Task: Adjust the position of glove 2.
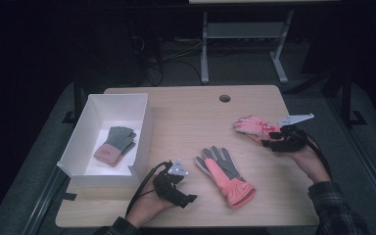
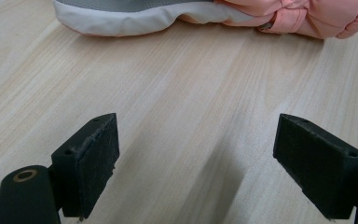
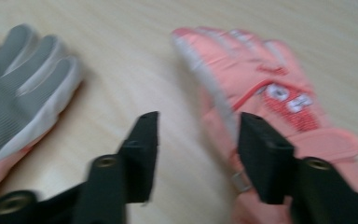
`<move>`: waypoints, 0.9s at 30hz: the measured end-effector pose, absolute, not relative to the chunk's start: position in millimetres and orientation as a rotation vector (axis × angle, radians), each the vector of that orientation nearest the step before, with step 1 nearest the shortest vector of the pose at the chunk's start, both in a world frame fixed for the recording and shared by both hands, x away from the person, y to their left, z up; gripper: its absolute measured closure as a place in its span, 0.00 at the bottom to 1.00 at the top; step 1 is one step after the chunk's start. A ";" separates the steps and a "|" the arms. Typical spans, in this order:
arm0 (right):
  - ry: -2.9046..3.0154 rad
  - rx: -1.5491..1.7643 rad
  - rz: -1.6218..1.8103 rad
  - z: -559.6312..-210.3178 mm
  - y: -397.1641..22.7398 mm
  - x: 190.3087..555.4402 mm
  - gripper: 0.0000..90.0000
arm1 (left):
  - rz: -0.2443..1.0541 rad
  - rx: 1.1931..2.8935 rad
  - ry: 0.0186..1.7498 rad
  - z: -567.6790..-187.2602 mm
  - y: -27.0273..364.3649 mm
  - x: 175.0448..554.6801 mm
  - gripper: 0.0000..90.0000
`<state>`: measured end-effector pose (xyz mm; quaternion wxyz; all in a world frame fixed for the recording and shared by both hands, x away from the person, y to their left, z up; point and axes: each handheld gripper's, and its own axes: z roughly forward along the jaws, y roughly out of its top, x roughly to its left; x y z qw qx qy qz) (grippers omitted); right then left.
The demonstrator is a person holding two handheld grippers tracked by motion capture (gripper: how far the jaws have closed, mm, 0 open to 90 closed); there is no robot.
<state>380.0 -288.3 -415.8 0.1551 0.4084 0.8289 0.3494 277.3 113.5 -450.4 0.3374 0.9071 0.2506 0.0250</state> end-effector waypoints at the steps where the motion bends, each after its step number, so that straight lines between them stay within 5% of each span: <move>1: 2.358 1.176 1.003 -415.2 -290.0 383.1 0.68 | 0.066 2.366 0.654 -450.0 113.7 277.2 0.15; 8: 2.288 1.247 0.951 -413.1 -306.5 417.7 1.00 | 0.057 2.363 0.660 -449.5 114.7 278.4 0.16; 19: 2.233 1.368 0.751 -434.1 -330.9 461.2 1.00 | 0.046 2.372 0.652 -450.3 114.9 279.3 0.16; 27: 2.353 1.395 0.760 -440.3 -336.9 455.2 1.00 | 0.041 2.361 0.664 -450.1 116.8 279.4 0.16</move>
